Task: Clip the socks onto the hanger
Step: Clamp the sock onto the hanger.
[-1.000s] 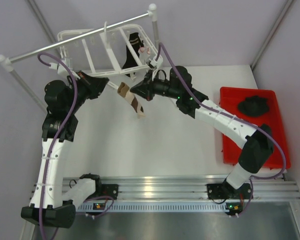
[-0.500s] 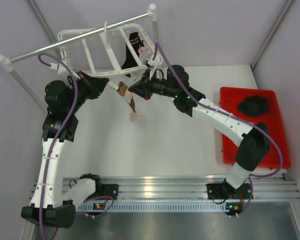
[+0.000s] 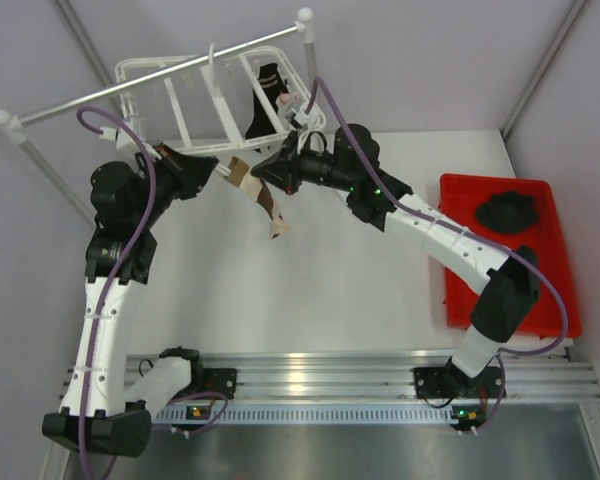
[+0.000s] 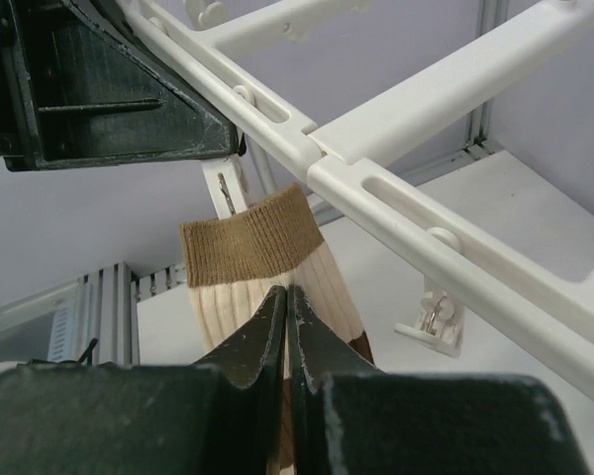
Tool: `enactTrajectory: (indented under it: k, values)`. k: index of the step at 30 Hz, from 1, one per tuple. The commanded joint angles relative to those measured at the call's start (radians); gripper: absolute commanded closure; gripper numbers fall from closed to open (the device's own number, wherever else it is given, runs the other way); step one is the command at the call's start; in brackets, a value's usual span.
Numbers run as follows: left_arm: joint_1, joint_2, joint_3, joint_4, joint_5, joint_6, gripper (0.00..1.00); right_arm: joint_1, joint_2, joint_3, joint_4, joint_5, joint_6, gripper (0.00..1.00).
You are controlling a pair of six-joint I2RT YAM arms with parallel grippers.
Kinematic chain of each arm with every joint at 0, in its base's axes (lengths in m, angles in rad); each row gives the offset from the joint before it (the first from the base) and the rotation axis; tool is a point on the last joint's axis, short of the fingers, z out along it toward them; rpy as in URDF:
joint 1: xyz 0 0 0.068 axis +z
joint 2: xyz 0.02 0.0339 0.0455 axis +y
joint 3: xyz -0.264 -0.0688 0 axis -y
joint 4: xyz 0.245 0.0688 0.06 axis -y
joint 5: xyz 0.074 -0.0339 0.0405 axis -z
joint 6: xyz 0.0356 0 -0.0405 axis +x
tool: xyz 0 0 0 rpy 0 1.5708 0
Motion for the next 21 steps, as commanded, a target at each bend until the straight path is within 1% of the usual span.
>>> enactTrajectory:
  k: [1,5,8,9,10,11,14,15,21]
  values:
    - [-0.007,-0.012,-0.011,0.015,0.043,0.001,1.00,0.024,-0.004,0.063,0.043,-0.014,0.006,1.00]
    - [-0.007,-0.012,-0.008,0.015,0.048,-0.010,0.99,0.029,0.004,0.074,0.041,-0.016,0.003,1.00]
    - [-0.007,-0.019,-0.007,0.015,0.051,-0.021,0.83,0.029,-0.001,0.080,0.037,-0.013,-0.009,1.00]
    - [-0.007,-0.027,-0.008,0.016,0.048,-0.022,0.70,0.027,-0.004,0.078,0.034,-0.011,-0.012,1.00]
    - [-0.007,-0.031,-0.010,0.018,0.045,-0.025,0.65,0.026,-0.004,0.080,0.031,-0.011,-0.015,1.00]
    - [-0.007,-0.044,-0.011,0.024,0.031,-0.028,0.57,0.023,-0.012,0.075,0.020,-0.010,-0.024,1.00]
    - [-0.007,-0.062,-0.002,0.024,0.016,-0.024,0.53,0.015,-0.024,0.062,0.017,-0.007,-0.027,1.00]
    - [-0.007,-0.068,0.004,0.021,0.014,-0.024,0.50,0.014,-0.025,0.059,0.015,-0.005,-0.031,1.00]
    - [-0.007,-0.131,0.033,0.012,0.009,-0.009,0.47,0.000,-0.039,0.052,0.009,0.000,-0.038,1.00]
